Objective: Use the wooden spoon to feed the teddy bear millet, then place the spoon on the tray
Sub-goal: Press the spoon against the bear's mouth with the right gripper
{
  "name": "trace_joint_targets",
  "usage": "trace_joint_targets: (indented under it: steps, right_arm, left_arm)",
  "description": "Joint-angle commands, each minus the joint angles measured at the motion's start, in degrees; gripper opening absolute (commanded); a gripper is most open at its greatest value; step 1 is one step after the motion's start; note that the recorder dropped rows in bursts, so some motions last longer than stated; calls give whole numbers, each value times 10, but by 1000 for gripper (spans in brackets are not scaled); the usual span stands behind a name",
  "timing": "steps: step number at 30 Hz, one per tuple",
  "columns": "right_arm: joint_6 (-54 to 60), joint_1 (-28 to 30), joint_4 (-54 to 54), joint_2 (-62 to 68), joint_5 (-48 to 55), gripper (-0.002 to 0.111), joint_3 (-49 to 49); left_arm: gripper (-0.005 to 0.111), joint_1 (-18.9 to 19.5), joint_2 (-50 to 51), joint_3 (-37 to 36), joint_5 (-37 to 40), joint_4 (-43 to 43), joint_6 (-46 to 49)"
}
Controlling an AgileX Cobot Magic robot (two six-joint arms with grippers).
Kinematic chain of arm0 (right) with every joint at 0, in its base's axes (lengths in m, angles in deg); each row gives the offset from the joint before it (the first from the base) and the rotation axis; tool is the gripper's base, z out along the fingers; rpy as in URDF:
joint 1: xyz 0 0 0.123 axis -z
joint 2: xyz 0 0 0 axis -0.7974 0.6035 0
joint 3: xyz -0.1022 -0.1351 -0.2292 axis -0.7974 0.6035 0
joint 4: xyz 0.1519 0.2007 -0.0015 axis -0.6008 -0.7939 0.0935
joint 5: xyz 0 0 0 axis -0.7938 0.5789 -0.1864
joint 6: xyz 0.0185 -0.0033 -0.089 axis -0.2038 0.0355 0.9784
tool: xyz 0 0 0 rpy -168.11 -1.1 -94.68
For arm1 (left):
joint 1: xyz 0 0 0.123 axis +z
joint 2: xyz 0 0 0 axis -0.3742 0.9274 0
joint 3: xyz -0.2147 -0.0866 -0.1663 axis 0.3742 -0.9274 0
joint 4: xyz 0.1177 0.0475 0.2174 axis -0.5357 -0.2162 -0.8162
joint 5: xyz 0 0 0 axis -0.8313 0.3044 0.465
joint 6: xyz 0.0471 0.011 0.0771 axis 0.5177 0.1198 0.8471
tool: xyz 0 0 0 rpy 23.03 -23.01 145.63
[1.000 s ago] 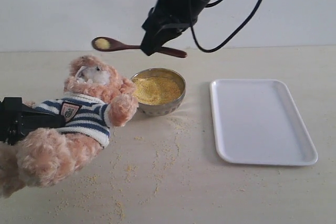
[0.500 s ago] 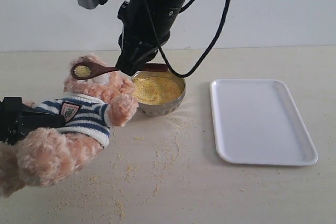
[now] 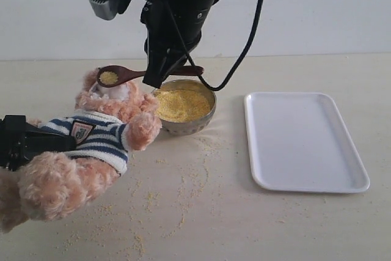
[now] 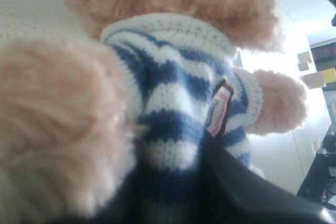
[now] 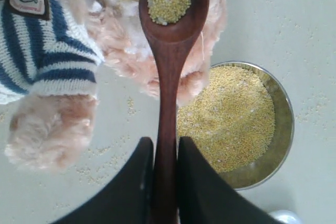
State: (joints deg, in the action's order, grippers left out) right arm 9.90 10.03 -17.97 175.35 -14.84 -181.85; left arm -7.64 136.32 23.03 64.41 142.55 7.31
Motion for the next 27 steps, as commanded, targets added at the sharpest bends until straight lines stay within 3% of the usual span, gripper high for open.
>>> trace_joint_targets:
  steps: [1,9,27]
  right_arm:
    - [-6,-32,59,-8,-19,0,-4]
    - [-51,-77,191,-8,-27,0,-4]
    - [-51,-126,287,-8,-6,0,-4]
  left_arm:
    - [5,-2,-5,0,17,1,-2]
    - [5,-2,-5,0,17,-3,-2]
    - [5,-2,-5,0,17,-4,-2]
